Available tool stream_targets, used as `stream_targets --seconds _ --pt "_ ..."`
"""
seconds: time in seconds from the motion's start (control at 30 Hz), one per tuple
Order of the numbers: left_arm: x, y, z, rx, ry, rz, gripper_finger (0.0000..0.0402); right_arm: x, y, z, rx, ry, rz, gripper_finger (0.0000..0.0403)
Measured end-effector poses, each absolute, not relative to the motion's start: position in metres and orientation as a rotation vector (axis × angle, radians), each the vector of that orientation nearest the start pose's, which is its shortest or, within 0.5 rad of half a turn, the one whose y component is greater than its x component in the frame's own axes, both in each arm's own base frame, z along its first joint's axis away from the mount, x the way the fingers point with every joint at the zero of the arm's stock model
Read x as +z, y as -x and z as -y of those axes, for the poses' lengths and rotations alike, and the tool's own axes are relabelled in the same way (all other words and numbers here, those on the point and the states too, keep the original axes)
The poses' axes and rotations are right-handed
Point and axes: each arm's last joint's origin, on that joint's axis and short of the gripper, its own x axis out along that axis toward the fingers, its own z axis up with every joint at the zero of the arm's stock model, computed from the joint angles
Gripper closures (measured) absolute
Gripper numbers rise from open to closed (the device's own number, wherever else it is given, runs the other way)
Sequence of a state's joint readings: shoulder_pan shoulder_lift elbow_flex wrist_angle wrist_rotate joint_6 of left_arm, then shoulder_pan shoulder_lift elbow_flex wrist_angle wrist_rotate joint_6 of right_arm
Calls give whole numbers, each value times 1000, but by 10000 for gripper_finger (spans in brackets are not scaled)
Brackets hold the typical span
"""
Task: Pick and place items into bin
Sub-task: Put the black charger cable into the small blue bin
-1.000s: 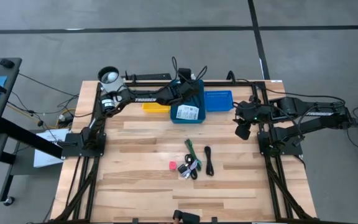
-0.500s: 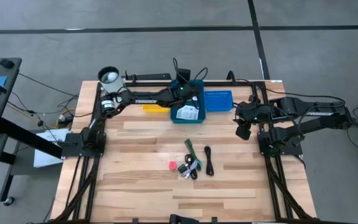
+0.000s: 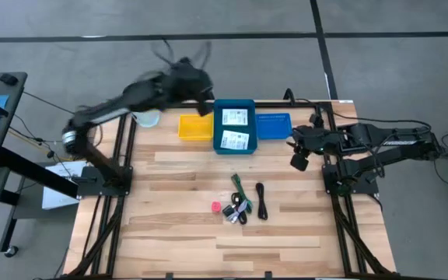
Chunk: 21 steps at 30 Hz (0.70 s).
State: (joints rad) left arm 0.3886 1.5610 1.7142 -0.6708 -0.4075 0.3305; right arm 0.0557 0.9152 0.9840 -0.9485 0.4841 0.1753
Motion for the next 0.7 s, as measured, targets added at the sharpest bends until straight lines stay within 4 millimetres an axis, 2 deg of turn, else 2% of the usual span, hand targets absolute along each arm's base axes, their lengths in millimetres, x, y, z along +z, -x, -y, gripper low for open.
stream_targets --seconds 0.13,0.2,0.27,0.47,0.7 --pt "449 -254 -118 512 -179 -521 247 306 -170 -2 -463 -11 -682 274" --pt "455 -233 -106 475 -156 -448 247 295 -175 -7 -476 -74 -624 274" --pt "452 -215 -94 461 -146 -386 247 281 -177 -13 -498 -136 -596 274" --pt "423 -165 -66 440 -122 -162 247 241 -170 -34 -602 -346 -572 274" --pt "372 -130 -44 323 -81 16 247 226 -161 -55 -611 -555 -512 274"
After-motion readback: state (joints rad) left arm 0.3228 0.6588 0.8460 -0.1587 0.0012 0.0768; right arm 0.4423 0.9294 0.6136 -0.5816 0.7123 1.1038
